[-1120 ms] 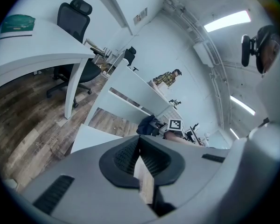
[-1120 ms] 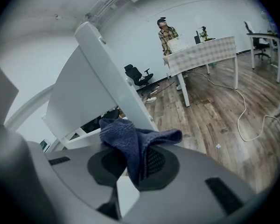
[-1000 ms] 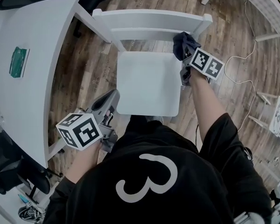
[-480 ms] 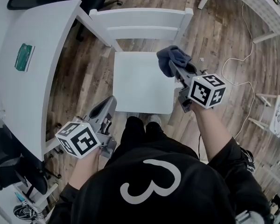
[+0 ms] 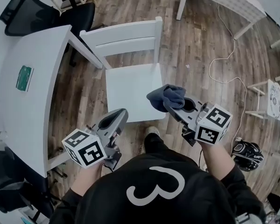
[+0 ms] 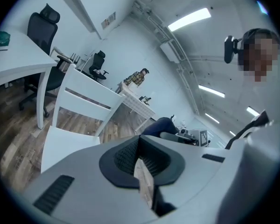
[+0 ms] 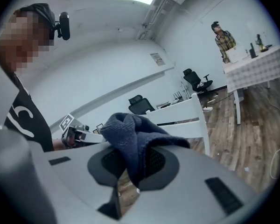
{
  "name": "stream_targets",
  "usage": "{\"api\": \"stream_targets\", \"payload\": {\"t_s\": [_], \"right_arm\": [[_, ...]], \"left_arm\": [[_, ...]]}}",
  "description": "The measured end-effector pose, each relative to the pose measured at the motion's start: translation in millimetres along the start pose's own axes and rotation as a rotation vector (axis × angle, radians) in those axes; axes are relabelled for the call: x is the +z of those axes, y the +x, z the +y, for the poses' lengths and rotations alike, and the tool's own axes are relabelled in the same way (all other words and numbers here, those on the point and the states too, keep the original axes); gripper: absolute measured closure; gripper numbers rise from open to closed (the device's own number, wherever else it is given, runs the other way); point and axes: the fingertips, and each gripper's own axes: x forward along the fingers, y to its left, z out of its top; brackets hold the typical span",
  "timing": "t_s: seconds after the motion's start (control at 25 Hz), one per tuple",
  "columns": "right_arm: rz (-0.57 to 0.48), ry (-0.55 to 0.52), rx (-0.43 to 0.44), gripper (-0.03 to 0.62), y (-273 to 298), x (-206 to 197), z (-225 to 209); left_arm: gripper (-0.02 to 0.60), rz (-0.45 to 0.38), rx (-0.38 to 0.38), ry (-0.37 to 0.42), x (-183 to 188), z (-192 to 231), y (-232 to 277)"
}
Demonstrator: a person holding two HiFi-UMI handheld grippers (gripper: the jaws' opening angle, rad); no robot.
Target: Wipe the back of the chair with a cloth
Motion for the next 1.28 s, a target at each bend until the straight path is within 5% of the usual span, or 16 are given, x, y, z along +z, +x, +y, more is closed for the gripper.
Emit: {"api": "stream_targets", "payload": {"t_s": [0.72, 1.28], "right_arm": [[-0.226, -0.139, 0.0, 0.546, -70.0, -28.1, 279.6], [-0.277, -0.121, -0.01, 0.546, -86.2, -34.8, 316.4]], "left_arm": [[0.568, -0.19, -0.114, 0.219, -49.7, -116.7, -229.4], [0.568, -0.233, -0.12, 0.238, -60.4, -136.2, -268.2]]}}
